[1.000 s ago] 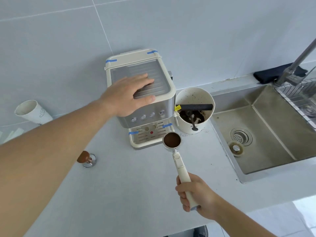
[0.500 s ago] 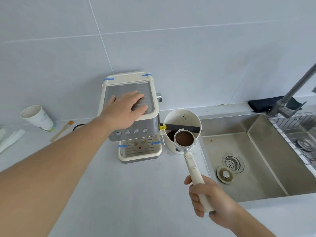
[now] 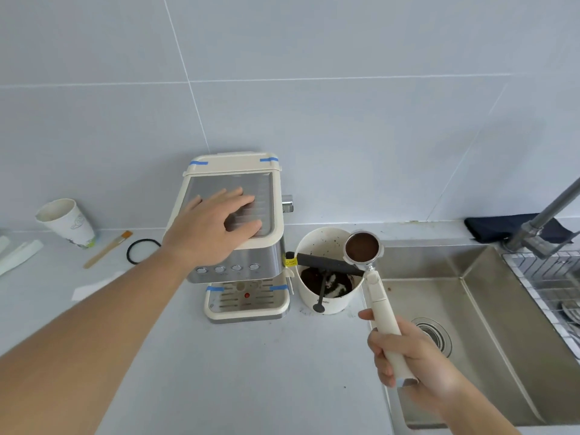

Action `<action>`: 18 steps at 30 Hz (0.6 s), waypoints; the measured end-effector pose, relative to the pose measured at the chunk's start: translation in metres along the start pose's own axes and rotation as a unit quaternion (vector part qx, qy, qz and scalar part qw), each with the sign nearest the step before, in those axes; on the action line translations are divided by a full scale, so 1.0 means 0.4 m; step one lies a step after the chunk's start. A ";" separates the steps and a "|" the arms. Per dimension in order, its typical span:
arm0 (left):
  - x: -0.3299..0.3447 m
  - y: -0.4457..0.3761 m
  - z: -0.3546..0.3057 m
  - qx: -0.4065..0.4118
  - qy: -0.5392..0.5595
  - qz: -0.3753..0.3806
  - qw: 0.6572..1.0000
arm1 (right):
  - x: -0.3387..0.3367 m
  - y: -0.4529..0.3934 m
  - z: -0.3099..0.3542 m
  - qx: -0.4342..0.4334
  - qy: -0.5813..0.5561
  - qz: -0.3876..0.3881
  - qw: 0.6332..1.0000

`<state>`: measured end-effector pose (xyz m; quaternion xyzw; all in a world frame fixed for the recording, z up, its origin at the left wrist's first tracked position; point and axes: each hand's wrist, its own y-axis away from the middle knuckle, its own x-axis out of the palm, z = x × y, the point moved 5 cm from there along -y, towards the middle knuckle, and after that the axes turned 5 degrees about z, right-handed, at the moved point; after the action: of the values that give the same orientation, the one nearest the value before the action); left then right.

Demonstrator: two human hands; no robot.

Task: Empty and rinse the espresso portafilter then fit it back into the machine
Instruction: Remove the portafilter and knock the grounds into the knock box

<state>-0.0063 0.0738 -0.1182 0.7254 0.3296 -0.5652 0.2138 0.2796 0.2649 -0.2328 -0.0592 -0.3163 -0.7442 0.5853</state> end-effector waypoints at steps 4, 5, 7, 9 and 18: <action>0.004 -0.003 0.005 0.000 -0.005 -0.005 1.000 | -0.012 -0.045 0.016 -0.009 -0.029 -0.026 0.999; 0.007 0.001 0.005 -0.001 -0.005 -0.004 1.000 | -0.016 -0.051 0.016 -0.009 -0.027 -0.034 0.999; 0.009 0.005 0.008 -0.001 0.000 -0.004 1.000 | -0.029 -0.062 0.021 -0.018 -0.010 -0.050 0.999; 0.005 0.001 0.009 -0.001 0.005 -0.009 1.000 | -0.043 -0.076 0.027 -0.029 0.006 -0.064 0.998; 0.005 -0.006 0.009 0.001 0.010 -0.012 1.000 | -0.083 -0.135 0.038 -0.027 0.099 -0.103 0.989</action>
<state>-0.0104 0.0735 -0.1210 0.7269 0.3399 -0.5612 0.2028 0.2364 0.3072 -0.2576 0.0317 -0.2407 -0.8113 0.5318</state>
